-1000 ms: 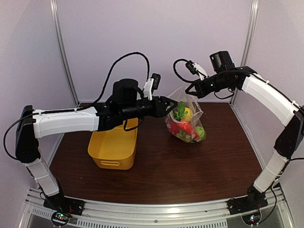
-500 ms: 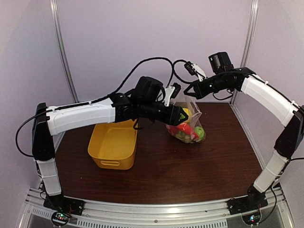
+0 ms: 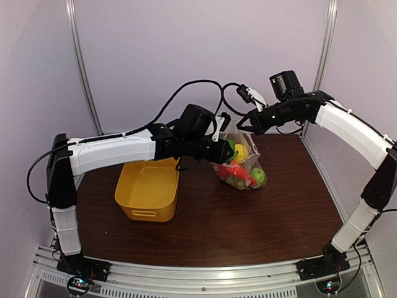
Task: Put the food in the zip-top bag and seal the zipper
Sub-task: Adjust the fake vegetable in the zipper food storage bag.
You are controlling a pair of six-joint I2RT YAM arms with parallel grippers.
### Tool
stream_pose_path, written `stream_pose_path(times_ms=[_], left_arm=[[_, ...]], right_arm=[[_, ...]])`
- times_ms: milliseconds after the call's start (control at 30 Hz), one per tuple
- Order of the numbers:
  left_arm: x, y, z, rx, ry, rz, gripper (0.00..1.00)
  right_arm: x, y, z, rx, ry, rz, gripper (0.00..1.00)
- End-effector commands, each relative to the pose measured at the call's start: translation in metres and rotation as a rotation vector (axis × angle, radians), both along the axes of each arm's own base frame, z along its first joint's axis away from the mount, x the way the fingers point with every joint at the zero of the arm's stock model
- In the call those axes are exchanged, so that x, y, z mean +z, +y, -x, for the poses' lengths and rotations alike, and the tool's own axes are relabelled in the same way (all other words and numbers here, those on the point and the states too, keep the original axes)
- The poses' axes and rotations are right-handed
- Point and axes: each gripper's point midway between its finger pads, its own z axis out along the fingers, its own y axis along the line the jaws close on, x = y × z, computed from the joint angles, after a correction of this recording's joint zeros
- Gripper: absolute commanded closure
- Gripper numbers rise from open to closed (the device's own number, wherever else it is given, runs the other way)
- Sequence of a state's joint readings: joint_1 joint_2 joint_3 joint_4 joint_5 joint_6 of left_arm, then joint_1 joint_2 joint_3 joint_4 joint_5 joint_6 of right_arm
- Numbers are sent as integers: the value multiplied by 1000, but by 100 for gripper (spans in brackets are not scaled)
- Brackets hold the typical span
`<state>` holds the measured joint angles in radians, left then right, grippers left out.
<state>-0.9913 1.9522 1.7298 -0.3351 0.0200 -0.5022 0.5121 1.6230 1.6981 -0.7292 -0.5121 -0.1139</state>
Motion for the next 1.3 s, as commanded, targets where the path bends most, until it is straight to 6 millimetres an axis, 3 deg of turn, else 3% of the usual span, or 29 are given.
stream_pose_path(times_ms=[0,33,67,333,533,667,767,867,933,1100,1267], left_arm=[[32,-12,-6,-27,-13,129,87],[29,-10,-9,-20,-4,127,97],[25,-8,-12,-11,4,122,100],[-6,-8,-26,-2,3,90,100],[-19,-24,-45,-50,-183,-8,100],[-10,-34,-46,-48,-391,-138,100],[-27,-20,-60,33,-372,-225,100],[-40,-8,-59,45,-284,-228,87],[-22,-10,-46,-1,-262,-172,80],[101,7,-2,-51,-413,102,47],[162,21,31,-148,-430,213,20]], right_arm=[[19,5,17,54,-57,-29,100],[21,6,19,61,-58,-35,100],[21,7,21,68,-58,-37,100],[39,7,31,83,-78,-73,100],[44,17,47,148,-55,-110,100],[46,24,56,193,-30,-133,100],[52,26,61,215,-22,-158,100],[56,26,61,214,-26,-162,100],[54,25,58,202,-31,-151,100],[43,21,44,159,-31,-118,100],[32,21,30,138,-17,-86,100]])
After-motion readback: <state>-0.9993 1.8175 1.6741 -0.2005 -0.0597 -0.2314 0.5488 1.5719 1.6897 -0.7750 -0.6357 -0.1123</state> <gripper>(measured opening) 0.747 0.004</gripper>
